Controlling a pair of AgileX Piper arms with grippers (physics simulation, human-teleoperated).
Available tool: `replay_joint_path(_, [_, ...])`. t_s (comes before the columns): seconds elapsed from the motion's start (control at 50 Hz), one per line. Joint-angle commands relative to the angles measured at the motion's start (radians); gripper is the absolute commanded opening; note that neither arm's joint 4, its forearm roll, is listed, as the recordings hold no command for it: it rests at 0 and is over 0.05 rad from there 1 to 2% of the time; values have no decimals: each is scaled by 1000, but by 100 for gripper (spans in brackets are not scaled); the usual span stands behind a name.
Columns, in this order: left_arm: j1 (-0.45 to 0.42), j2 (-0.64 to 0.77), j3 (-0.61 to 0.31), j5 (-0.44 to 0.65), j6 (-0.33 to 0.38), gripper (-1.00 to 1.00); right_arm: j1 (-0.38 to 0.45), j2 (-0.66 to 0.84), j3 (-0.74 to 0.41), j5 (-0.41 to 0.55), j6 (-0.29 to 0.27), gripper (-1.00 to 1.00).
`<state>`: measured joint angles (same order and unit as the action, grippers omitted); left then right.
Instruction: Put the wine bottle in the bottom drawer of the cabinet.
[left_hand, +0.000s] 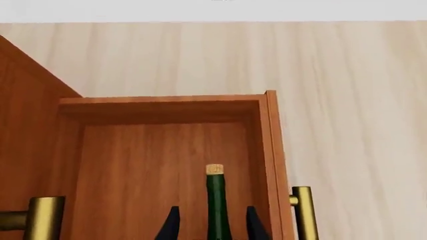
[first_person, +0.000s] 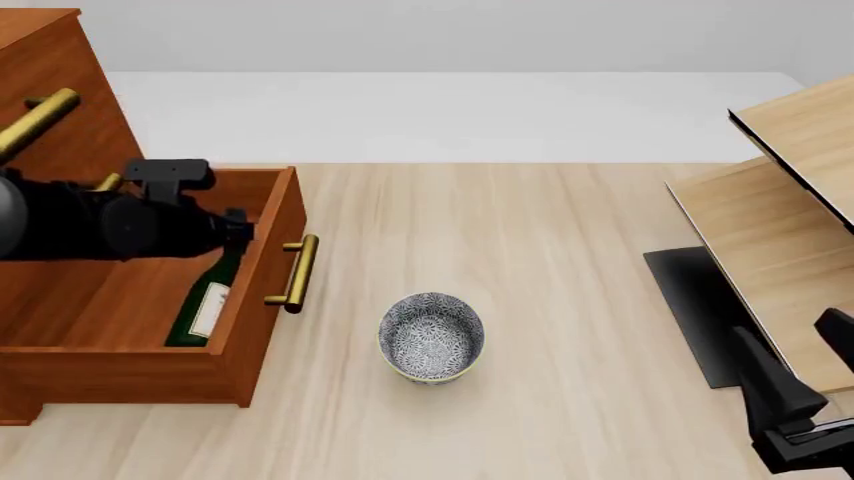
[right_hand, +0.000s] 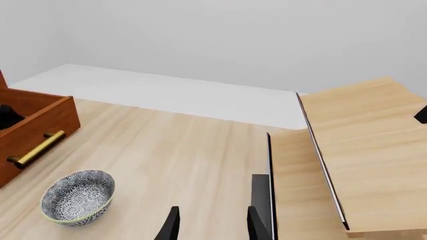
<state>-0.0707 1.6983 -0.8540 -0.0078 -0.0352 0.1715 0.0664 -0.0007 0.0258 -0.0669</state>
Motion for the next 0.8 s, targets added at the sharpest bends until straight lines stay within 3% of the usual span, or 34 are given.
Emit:
replay_joint_path(0.02, [-5,-49,-38,64,18,100,4,-2,0,2,-1,100])
replay_joint_path(0.42, [4,-207,-142,232,68,100,11,-1,0,1,-8,100])
replay_joint_path(0.46, [12,-231,-144,238,109,100,12,-1,0,0,-9,100])
replay_joint_path(0.56, [-10,-282,-183,299,84,100,16,5,0,-6,-10,100])
replay_joint_path(0.58, [-4,-298,-192,313,110,100,16,8,0,-9,-11,100])
replay_joint_path(0.8, [-27,-436,-271,444,117,100,18,10,0,-12,-13,100])
